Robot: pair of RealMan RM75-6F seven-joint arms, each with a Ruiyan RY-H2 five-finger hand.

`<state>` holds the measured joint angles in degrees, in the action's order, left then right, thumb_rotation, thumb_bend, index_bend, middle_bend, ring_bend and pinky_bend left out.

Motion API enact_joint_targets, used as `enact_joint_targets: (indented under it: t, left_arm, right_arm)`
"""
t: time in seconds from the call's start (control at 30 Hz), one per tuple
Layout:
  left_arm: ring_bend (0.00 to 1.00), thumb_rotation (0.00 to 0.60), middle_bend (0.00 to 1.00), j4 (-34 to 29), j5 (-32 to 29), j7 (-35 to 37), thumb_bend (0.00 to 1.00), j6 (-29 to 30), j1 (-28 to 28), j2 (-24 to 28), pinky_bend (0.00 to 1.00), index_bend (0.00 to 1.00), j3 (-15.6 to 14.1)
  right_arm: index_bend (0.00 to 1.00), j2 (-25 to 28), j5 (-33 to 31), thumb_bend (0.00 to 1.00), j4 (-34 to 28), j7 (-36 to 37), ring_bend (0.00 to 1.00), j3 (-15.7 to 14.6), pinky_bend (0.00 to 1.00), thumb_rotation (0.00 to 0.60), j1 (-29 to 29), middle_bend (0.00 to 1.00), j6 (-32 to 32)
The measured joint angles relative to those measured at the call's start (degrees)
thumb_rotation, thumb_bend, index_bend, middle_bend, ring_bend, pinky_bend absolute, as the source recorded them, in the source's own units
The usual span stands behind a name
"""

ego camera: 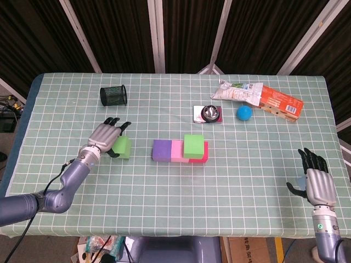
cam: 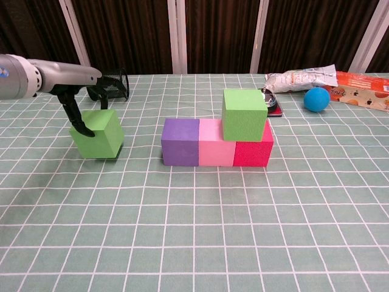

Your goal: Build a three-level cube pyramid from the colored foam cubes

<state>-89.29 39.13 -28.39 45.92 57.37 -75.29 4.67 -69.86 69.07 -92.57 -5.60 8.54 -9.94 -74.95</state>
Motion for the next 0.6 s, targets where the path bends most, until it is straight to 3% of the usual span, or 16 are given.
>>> enact_joint_targets:
  t: [0.33, 0.6]
  left_arm:
    - [0.05, 0.6, 0.39, -12.48, -12.01, -8.1, 0.28, 6.27, 5.1, 6.15, 0.01, 0.02, 2.87]
    - [0.05, 0.6, 0.38, -15.79, -25.91, -16.59, 0.28, 11.08, 13.2, 6.15, 0.01, 0.02, 5.86]
  right_arm:
    - [0.0, -0.04, -0.52, 0.25, -0.26, 0.79, 0.0, 0.19, 0.0, 0.6, -0.08, 0.0, 0.58]
    - [0.0, 0.09, -0.98, 0.25, -0.44, 1.67, 0.0, 0.52, 0.0, 0.6, -0.02, 0.0, 0.77]
